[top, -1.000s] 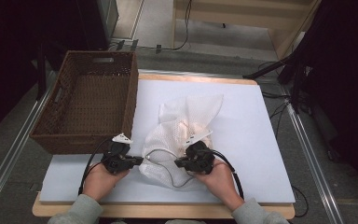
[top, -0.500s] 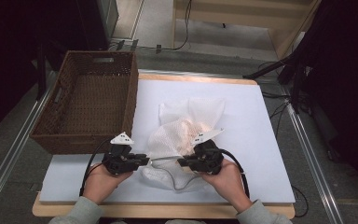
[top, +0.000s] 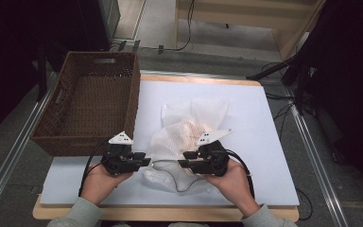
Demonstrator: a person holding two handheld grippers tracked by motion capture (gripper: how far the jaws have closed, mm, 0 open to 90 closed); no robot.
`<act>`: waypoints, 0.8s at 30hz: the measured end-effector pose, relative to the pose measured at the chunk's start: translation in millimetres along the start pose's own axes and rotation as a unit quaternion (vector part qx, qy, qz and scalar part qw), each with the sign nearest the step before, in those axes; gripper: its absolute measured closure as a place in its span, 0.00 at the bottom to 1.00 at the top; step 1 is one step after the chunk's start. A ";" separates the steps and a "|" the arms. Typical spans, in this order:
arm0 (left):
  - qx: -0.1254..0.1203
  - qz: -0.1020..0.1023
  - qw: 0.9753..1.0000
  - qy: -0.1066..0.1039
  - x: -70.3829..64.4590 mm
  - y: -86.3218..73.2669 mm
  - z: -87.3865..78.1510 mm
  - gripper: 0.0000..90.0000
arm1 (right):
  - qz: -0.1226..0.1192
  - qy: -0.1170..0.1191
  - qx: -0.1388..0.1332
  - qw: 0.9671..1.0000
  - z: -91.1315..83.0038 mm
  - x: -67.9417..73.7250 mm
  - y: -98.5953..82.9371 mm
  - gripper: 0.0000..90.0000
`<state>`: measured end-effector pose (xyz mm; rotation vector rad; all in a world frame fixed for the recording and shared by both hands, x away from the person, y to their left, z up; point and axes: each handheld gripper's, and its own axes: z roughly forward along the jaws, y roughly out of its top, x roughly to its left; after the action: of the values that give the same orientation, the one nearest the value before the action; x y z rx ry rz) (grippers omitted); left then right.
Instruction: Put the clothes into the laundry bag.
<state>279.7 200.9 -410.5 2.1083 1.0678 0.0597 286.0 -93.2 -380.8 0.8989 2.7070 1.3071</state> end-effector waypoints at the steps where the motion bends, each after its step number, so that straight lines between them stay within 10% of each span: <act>1: 0.000 -0.001 1.000 -0.002 0.4 -0.3 0.1 0.69 | -0.001 -0.001 0.001 1.000 -1.0 1.3 1.0 0.73; 11: -0.003 0.000 1.000 -0.006 1.1 -0.4 0.1 0.62 | -0.001 0.010 0.015 1.000 -12.2 12.8 -12.4 0.85; 24: 0.001 0.011 1.000 -0.006 1.5 3.1 2.5 0.61 | -0.013 0.003 0.048 0.999 39.3 29.7 -41.7 0.77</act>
<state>283.6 199.3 -410.7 2.1194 1.0371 0.0577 250.2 -70.7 -429.5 0.8635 2.7984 1.1864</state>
